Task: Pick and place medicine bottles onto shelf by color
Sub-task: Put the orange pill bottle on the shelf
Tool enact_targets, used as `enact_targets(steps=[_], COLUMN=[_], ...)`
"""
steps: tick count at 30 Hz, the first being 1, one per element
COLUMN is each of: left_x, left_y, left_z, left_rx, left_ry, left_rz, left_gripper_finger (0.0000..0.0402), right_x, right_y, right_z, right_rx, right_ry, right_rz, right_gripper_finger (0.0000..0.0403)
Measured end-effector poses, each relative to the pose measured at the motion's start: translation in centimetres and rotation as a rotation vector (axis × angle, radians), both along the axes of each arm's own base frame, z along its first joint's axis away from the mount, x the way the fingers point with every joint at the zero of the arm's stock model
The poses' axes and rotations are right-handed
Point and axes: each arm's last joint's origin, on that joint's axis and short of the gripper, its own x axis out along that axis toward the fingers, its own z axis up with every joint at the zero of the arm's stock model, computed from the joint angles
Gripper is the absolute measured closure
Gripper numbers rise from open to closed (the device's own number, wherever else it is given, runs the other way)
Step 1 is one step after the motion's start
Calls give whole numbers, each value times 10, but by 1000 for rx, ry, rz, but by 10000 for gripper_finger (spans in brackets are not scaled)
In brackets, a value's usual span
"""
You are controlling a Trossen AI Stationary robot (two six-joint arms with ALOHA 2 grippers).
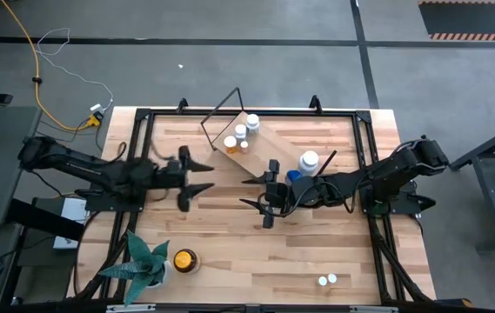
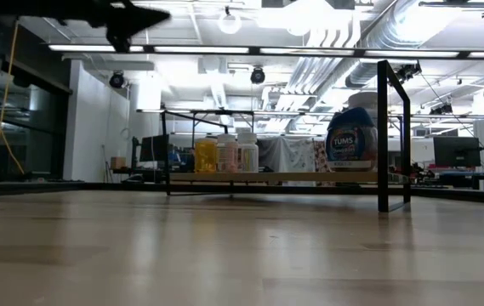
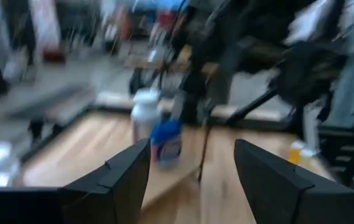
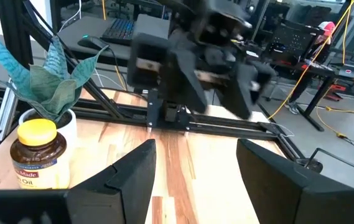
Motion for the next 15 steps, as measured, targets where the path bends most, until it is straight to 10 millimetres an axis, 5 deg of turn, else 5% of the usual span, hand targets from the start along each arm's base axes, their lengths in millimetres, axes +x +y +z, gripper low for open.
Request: enact_targets(steps=[6, 15], left_x=[-23, -24], left_y=[-11, -12], left_z=[3, 3], left_rx=[125, 133], left_ry=[-136, -122], left_rz=[-62, -62], left_gripper_finger=[181, 181], right_x=[0, 1], right_y=[0, 1], right_z=[0, 8], right_rx=[1, 34], right_ry=[-1, -84], right_rz=[0, 9], right_gripper_finger=[187, 187])
